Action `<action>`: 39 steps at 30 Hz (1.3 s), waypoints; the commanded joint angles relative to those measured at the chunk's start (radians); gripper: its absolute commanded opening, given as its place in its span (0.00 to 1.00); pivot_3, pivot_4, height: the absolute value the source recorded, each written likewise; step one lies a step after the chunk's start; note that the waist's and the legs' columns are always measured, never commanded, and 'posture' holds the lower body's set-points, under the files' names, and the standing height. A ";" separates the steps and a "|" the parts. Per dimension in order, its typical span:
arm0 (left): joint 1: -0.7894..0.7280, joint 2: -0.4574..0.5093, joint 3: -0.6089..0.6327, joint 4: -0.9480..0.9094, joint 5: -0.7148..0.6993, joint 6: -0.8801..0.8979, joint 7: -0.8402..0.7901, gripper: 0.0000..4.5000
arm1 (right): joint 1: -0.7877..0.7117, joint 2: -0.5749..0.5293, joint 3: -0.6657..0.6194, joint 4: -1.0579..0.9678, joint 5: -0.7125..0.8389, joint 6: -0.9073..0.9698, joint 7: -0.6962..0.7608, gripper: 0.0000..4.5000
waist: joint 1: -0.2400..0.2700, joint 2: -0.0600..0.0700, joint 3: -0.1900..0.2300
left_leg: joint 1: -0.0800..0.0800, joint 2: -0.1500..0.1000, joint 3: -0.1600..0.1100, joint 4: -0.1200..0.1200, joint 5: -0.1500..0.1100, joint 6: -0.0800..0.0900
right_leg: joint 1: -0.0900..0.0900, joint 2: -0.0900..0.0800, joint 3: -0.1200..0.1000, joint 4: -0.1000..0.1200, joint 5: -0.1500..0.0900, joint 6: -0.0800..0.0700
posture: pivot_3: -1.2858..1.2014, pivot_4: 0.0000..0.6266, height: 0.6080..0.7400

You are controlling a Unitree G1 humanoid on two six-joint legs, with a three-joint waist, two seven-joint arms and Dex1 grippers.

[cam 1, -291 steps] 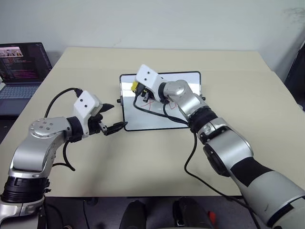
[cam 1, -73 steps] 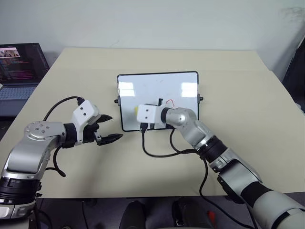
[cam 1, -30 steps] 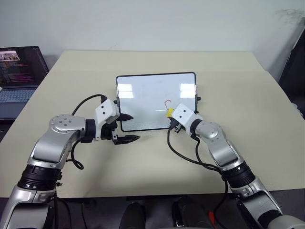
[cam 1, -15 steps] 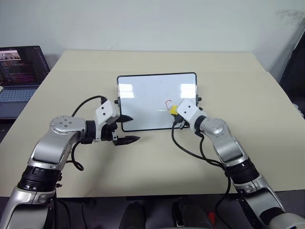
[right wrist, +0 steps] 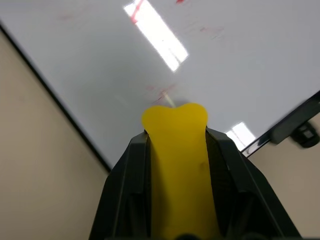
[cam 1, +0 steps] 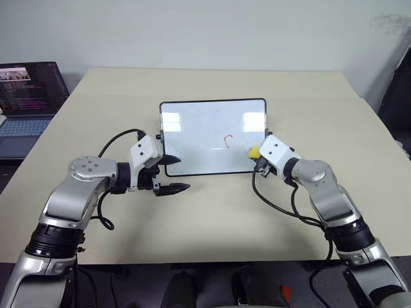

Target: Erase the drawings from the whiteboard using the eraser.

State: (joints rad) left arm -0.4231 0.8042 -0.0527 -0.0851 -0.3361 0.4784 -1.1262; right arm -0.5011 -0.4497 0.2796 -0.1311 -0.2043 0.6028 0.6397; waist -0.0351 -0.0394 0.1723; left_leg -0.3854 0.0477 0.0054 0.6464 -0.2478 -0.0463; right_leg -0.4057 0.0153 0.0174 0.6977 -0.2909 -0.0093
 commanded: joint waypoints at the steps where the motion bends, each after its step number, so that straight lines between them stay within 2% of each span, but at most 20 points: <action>1: -0.009 0.002 0.011 -0.023 -0.012 -0.004 -0.005 1.00 | -0.019 0.018 -0.005 0.022 -0.025 -0.001 -0.061 0.26 | -0.004 0.000 0.000 | 0.000 0.000 0.000 0.000 0.000 0.000 | 0.000 0.000 0.000 0.000 0.000 0.000 | 0.52 0.24 1.00; 6: -0.007 0.004 0.013 -0.025 -0.012 -0.002 -0.009 1.00 | -0.068 0.062 -0.014 0.051 -0.048 -0.062 -0.152 0.26 | -0.008 0.000 0.000 | 0.001 0.000 0.000 0.000 0.000 0.000 | 0.000 0.000 0.001 0.000 0.000 0.000 | 0.52 0.24 1.00; 12: -0.003 0.010 0.017 -0.030 -0.015 0.000 -0.012 1.00 | -0.080 0.123 0.066 0.051 -0.062 -0.069 -0.140 0.26 | -0.012 0.000 0.000 | 0.000 0.000 0.001 -0.001 0.000 0.000 | 0.000 0.000 0.001 -0.001 0.000 0.000 | 0.52 0.24 1.00; 15: -0.005 0.017 0.023 -0.025 -0.012 -0.003 -0.015 1.00 | -0.062 0.101 0.120 0.047 -0.062 -0.058 -0.072 0.26 | -0.011 0.000 0.000 | -0.001 0.000 0.000 -0.002 0.000 0.000 | -0.001 0.000 0.000 -0.001 0.000 0.000 | 0.52 0.24 1.00; 18: -0.003 0.021 0.034 -0.024 -0.015 -0.001 -0.011 1.00 | -0.073 0.104 0.116 0.054 -0.061 -0.090 -0.082 0.26 | -0.011 0.000 0.000 | -0.001 0.000 0.000 -0.001 0.000 0.000 | -0.001 0.000 0.000 -0.001 0.000 0.000 | 0.52 0.24 1.00; 22: 0.001 0.026 0.039 -0.022 -0.013 -0.002 -0.006 1.00 | -0.160 0.150 0.084 0.128 -0.077 -0.170 -0.173 0.26 | -0.016 0.001 0.001 | -0.001 0.000 0.000 -0.001 0.000 0.000 | -0.001 0.000 0.000 -0.001 0.000 0.000 | 0.52 0.24 1.00; 27: 0.017 0.028 0.040 -0.040 -0.019 0.002 0.002 1.00 | -0.226 0.194 0.090 0.204 -0.080 -0.226 -0.207 0.26 | -0.015 0.001 0.001 | -0.001 0.000 0.000 -0.002 0.000 0.000 | -0.001 0.000 -0.001 -0.001 -0.001 -0.001 | 0.52 0.24 1.00; 34: 0.042 0.030 0.053 -0.062 -0.024 0.013 0.012 1.00 | -0.188 0.159 0.147 0.189 -0.065 -0.160 -0.043 0.26 | -0.012 0.001 0.001 | -0.009 0.000 -0.001 -0.001 -0.001 0.000 | -0.006 -0.001 -0.001 -0.003 0.001 -0.004 | 0.52 0.24 1.00; 38: 0.054 0.032 0.059 -0.071 -0.025 0.016 0.013 1.00 | -0.180 0.155 0.143 0.186 -0.078 -0.167 -0.042 0.26 | -0.011 0.001 0.001 | -0.008 0.000 -0.001 -0.001 -0.001 0.000 | -0.006 -0.001 -0.001 -0.002 0.001 -0.004 | 0.52 0.24 1.00; 39: 0.055 0.033 0.059 -0.073 -0.026 0.017 0.014 1.00 | -0.196 0.165 0.122 0.202 -0.087 -0.184 -0.083 0.26 | -0.011 0.001 0.001 | -0.008 0.000 -0.001 -0.001 -0.001 0.000 | -0.006 -0.001 -0.001 -0.001 0.001 -0.004 | 0.52 0.24 1.00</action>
State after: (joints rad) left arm -0.3645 0.8223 -0.0296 -0.1171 -0.3477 0.4959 -1.1188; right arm -0.6809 -0.2838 0.4281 0.0569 -0.2730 0.4227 0.5958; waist -0.0458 -0.0388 0.1735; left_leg -0.3932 0.0476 0.0041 0.6452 -0.2487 -0.0466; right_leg -0.4117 0.0142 0.0158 0.6968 -0.2899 -0.0129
